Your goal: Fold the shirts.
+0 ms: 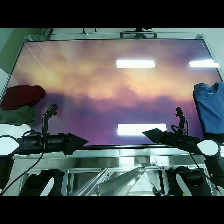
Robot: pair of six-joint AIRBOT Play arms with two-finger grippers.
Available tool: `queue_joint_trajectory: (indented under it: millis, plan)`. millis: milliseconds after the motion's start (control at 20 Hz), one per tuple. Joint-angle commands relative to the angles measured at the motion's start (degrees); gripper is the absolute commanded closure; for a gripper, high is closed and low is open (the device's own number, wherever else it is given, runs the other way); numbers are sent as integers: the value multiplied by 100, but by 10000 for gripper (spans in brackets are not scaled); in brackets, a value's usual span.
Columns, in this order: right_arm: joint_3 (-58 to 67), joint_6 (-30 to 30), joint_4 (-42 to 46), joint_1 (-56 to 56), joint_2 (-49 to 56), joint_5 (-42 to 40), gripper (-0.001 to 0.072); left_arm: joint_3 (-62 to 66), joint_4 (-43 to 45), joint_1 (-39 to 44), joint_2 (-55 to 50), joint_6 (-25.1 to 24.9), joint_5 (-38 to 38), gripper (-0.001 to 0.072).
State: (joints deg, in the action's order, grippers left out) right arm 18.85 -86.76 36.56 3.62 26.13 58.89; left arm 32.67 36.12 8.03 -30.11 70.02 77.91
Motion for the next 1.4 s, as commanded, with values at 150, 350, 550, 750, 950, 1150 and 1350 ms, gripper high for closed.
queue_joint_trajectory:
  millis: [150,350,550,750,950,1150,1350]
  plan:
    - [-2,-2,0,4,-4,2,696,-2,42,2,2,-7,-55,704]
    - [-2,0,0,4,-4,2,695,-2,42,2,2,-7,-186,704]
    - [-2,-2,0,4,-4,2,696,-2,39,2,2,199,-481,331]
    - [-2,-2,0,4,-4,2,696,22,140,-76,0,273,-667,-7]
    - [-2,-2,0,4,-4,2,696,632,1606,-1117,-2,778,-560,-7]
    - [-2,-2,0,4,-4,2,696,1506,2129,-3244,-227,905,-870,-5]
    - [-2,-2,0,4,-4,2,695,2441,2087,-5230,-1624,791,-1547,-5]
